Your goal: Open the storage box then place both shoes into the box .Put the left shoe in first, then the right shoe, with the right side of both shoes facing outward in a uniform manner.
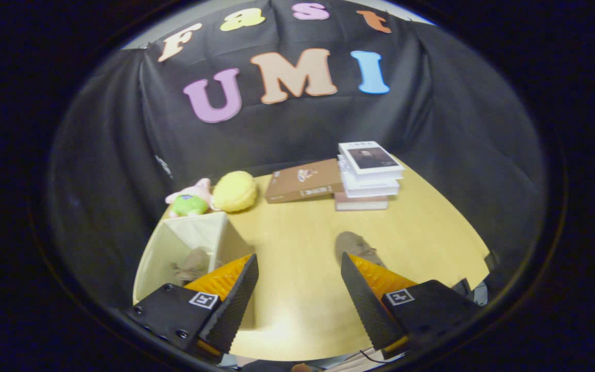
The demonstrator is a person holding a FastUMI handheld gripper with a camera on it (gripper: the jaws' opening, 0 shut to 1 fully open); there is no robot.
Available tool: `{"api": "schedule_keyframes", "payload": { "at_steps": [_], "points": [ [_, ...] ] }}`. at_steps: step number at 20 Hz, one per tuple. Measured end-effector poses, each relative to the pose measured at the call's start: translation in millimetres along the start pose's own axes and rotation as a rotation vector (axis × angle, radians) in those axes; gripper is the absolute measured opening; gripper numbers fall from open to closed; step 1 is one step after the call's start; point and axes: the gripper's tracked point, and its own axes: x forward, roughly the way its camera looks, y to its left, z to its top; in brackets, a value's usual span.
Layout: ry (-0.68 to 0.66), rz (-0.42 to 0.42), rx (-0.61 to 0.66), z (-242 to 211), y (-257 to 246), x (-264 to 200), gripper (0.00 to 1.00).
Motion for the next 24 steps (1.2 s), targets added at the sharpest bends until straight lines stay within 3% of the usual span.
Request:
{"api": "schedule_keyframes", "payload": {
  "at_steps": [4, 11, 17, 24],
  "points": [
    [0.046, -0.112, 0.005, -27, -65, 36, 1.0],
    [0.143, -0.192, 0.038, -69, -138, 87, 0.98],
    [0.21, -0.145, 0.075, -96, -152, 106, 0.95],
    [0.236, -0.106, 0.076, -108, -149, 121, 0.63]
  ]
}}
